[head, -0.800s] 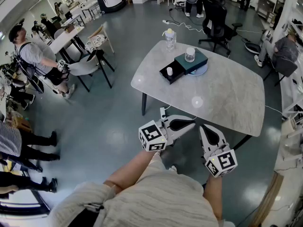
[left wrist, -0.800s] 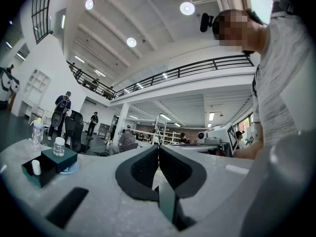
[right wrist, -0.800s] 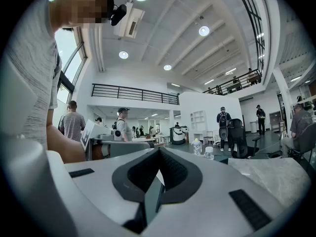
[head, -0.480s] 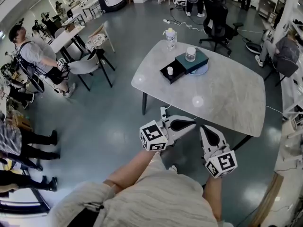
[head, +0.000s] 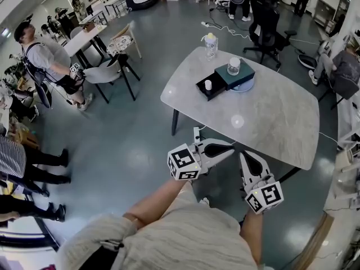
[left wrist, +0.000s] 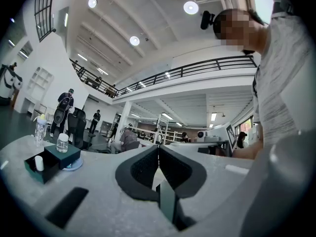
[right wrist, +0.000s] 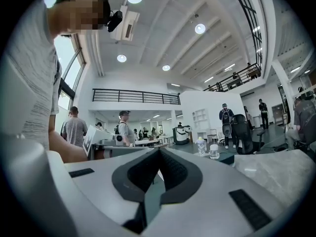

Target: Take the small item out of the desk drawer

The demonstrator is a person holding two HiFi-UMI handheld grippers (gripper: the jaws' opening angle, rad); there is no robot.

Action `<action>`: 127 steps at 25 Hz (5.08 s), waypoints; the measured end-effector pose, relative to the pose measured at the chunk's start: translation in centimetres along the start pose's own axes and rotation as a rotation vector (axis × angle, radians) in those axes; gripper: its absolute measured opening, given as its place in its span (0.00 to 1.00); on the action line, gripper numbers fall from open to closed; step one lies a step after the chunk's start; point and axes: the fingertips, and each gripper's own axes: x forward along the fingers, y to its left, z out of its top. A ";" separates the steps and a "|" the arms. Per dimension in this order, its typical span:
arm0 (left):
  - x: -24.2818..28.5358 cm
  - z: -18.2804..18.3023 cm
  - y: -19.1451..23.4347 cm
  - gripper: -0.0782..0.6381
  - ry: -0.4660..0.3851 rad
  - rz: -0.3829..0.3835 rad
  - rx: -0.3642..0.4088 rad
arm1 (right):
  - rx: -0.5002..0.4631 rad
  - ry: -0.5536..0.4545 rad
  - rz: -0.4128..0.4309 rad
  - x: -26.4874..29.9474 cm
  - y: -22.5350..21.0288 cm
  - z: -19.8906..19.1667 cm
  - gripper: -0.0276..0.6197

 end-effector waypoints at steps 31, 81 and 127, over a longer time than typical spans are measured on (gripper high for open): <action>-6.4 6.3 26.4 0.13 -0.034 0.024 -0.013 | -0.036 0.022 0.055 27.2 -6.1 2.1 0.06; -5.6 -4.8 48.4 0.13 0.076 0.388 -0.248 | -0.150 0.537 0.339 45.2 -20.2 -14.9 0.21; -7.5 -7.5 50.6 0.13 0.080 0.463 -0.311 | -0.391 0.972 0.256 49.5 -23.5 -25.9 0.30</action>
